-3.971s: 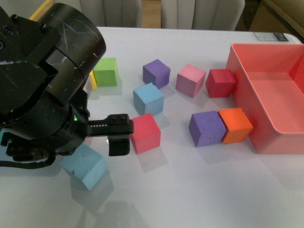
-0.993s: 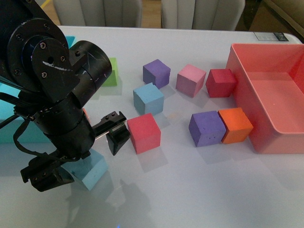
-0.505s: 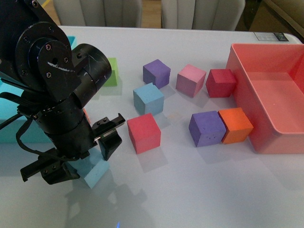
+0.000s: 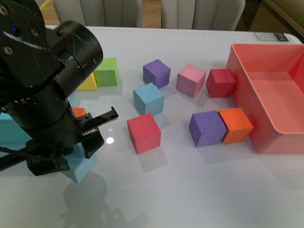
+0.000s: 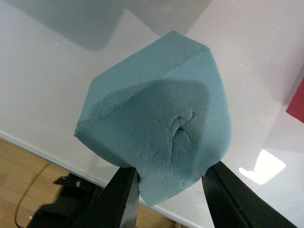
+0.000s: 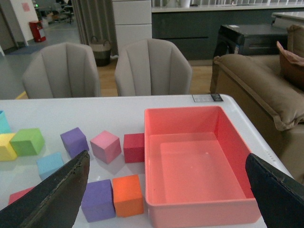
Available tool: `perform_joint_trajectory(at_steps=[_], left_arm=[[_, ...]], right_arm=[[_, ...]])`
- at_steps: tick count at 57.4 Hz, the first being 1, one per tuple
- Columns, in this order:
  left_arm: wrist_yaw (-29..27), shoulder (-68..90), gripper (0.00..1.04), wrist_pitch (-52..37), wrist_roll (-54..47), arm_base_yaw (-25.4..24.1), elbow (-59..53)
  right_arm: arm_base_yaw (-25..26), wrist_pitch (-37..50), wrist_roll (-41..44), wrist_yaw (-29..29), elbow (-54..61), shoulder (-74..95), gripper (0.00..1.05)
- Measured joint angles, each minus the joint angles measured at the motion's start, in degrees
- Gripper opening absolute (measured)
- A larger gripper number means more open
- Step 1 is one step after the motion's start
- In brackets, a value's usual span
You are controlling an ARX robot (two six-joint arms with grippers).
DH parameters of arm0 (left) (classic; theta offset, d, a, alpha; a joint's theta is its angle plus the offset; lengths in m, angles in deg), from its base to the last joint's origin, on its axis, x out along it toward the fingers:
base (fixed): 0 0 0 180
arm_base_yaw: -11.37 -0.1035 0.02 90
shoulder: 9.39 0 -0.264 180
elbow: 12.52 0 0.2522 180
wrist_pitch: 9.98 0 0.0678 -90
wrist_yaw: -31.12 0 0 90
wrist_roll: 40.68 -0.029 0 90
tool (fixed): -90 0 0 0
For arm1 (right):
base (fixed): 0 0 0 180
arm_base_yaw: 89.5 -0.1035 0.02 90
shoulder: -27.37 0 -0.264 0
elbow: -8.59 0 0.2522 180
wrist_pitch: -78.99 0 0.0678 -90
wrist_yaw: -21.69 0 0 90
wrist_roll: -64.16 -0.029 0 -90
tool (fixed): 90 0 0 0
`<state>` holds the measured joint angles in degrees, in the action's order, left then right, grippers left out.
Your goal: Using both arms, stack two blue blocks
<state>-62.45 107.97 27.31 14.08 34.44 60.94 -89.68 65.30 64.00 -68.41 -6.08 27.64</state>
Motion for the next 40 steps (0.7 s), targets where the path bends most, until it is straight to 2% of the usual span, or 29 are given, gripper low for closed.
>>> perform_joint_trajectory(at_steps=[4,13,23,40], left_arm=[[-2.32,-4.26,0.18,1.77,-1.77,1.40,0.13],[-3.98,-5.84,0.11,4.15,-4.28,3.21,4.24],[-5.44,-6.36,0.06,6.84,-6.84,4.00,8.37],[-6.32,-5.79,0.06,8.72,-12.44,7.82,15.76]], right_arm=[[0.00,0.00,-0.02,0.00,0.00,0.00,0.96],[0.00,0.00,-0.02,0.00,0.00,0.00,0.96],[0.00,0.00,-0.02,0.00,0.00,0.00,0.96],[0.00,0.00,0.00,0.00,0.00,0.00,0.96]])
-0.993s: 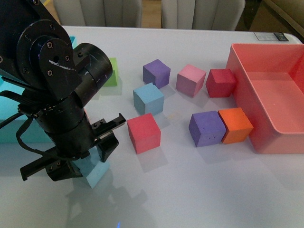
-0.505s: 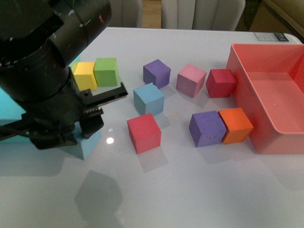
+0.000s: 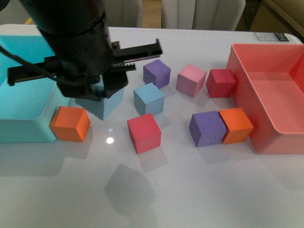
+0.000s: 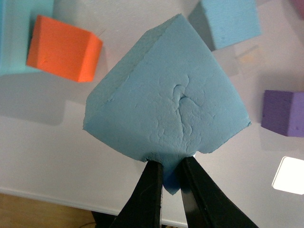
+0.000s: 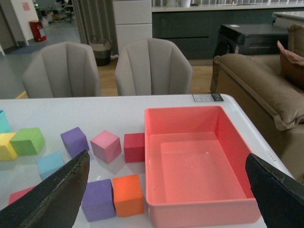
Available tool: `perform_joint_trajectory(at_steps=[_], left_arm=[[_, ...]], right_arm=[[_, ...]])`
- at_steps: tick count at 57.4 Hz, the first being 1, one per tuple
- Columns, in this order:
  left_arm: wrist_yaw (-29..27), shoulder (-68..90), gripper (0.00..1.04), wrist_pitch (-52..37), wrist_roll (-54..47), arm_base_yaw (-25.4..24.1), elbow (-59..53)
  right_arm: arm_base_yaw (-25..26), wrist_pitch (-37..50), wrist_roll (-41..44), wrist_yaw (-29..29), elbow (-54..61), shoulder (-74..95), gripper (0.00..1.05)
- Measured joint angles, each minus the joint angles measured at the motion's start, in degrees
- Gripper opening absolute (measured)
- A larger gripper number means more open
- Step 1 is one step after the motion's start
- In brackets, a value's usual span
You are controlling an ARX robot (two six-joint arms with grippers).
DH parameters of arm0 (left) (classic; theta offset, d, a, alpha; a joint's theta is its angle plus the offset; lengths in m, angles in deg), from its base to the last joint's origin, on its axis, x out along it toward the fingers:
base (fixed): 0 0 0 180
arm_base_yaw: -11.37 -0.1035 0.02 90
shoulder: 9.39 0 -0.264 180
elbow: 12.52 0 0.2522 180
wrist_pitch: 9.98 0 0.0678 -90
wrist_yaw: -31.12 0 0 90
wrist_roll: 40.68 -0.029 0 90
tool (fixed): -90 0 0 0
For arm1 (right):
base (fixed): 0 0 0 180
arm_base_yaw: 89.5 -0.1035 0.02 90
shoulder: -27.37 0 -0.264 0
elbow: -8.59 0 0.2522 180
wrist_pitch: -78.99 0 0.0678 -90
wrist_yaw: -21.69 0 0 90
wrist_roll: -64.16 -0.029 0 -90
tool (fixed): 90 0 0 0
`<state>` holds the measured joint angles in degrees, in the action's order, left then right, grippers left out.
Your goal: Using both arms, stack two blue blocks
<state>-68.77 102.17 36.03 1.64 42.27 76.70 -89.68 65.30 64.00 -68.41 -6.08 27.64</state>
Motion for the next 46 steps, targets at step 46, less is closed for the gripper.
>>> perform_joint_trajectory(at_steps=[46], left_arm=[[10.10,29.92,0.06,7.15,-10.29,-3.10,39.39]], right_arm=[[0.00,0.00,0.00,0.02,0.00,0.00,0.96]])
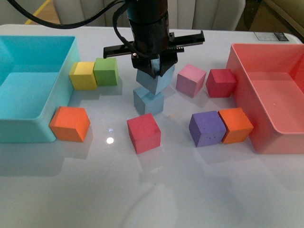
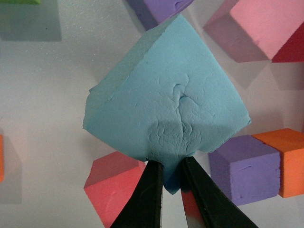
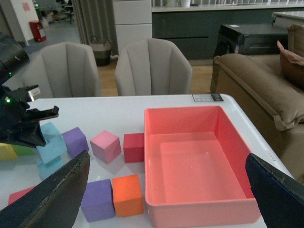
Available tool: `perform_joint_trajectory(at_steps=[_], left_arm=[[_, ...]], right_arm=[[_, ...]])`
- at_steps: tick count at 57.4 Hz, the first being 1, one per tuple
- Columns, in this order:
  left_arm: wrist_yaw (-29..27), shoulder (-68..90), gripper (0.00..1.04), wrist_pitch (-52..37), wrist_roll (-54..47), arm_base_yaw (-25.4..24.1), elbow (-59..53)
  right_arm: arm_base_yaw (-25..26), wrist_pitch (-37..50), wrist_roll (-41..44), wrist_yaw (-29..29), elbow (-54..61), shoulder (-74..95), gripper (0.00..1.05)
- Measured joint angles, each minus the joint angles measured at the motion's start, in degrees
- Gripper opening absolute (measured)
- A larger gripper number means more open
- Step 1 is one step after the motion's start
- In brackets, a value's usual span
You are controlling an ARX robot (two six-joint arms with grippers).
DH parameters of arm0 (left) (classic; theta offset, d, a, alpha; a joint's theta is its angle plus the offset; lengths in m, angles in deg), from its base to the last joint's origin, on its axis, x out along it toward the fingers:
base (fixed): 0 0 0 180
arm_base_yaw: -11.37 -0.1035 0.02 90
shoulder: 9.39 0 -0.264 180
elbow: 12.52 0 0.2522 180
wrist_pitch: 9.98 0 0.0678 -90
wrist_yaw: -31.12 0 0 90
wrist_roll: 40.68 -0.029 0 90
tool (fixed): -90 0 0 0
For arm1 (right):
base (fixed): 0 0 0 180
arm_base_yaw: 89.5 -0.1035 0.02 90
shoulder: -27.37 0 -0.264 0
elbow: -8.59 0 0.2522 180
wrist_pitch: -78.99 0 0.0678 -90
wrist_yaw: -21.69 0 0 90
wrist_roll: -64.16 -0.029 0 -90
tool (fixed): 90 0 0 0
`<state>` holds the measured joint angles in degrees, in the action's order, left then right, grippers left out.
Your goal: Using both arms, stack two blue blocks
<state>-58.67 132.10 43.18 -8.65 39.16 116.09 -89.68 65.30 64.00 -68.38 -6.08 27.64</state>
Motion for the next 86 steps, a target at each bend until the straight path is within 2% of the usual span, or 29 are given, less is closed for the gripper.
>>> perform_joint_trajectory(at_steps=[46,62,66,76,78,86], left_arm=[[1.38,3.45,0.06,0.59,1.62,-1.70,1.14],[1.49,3.04,0.51,-0.42,1.90,-1.86,-1.29],[1.46,2.58,0.67,-0.50,1.90,-1.95,-2.62],[1.38,-0.24,0.93,-0.90,1.88,-2.14,-5.35],[1.40,-1.14,0.97,-1.11,1.86,-2.14,-5.99],[2.01,-6.14,0.96,-2.45,1.88,-2.10,-9.68]], right_arm=[[0.00,0.00,-0.02,-0.02,0.00,0.00,0.96],[0.00,0.00,0.00,-0.02,0.00,0.00,0.96],[0.00,0.00,0.00,-0.02,0.00,0.00,0.96],[0.00,0.00,-0.02,-0.02,0.00,0.00,0.96],[0.00,0.00,0.00,-0.02,0.00,0.00,0.96],[0.00,0.00,0.00,-0.02,0.00,0.00,0.96]])
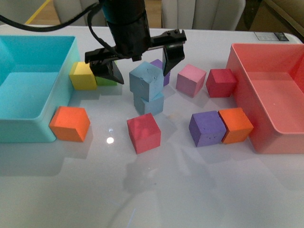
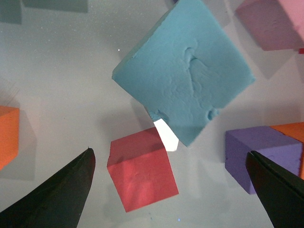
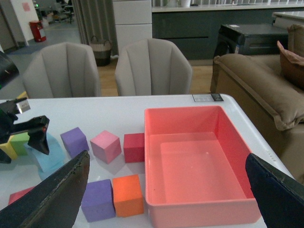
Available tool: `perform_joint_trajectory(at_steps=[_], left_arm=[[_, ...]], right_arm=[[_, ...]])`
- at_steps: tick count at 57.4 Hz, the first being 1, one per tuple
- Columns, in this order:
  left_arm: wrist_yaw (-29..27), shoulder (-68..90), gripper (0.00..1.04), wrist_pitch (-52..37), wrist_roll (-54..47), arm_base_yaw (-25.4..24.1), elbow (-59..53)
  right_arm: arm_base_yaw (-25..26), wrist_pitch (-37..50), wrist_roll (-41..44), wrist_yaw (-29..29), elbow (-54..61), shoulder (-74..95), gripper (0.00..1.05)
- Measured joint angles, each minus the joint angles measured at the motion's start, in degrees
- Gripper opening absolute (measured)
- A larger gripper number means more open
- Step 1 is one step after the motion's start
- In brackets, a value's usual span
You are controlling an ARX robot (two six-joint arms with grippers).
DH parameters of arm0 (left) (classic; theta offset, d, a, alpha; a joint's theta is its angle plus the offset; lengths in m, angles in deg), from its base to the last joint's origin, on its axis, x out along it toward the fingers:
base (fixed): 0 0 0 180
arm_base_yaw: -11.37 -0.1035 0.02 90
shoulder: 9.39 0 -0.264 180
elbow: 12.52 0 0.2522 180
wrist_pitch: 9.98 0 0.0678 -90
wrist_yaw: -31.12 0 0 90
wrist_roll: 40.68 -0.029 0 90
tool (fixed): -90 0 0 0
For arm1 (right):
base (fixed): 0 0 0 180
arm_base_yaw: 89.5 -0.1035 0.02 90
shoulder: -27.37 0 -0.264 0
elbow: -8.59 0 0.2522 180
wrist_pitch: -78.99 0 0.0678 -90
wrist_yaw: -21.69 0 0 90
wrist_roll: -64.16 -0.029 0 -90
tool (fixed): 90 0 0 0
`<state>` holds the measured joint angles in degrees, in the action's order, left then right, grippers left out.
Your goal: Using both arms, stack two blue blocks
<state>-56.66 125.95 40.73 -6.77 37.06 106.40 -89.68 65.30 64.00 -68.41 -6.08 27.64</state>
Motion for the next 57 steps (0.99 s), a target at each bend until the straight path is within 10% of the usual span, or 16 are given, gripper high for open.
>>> perform_joint_trajectory(at_steps=[27,33,39,57], left_arm=[[-0.02,-33.83,0.96,-25.29,-6.56,-2.23,-35.43],[-16.46,-45.46,0.77,-59.23,-20.13,-5.14,-55.84],[-17.81,-54.82,0.57,-82.88,-28.63,-10.40,-72.30],[-11.02,-68.02,0.02,-88.72,-32.85,-16.11,-90.14]], right_arm=[[0.00,0.00,0.00,0.00,0.00,0.00,0.96],[0.00,-0.02,0.00,0.07,0.00,0.00,0.96],[0.00,-0.02,-0.02,-0.09,0.00,0.00,0.96],[0.00,-0.04,0.00,0.00,0.00,0.00,0.96]])
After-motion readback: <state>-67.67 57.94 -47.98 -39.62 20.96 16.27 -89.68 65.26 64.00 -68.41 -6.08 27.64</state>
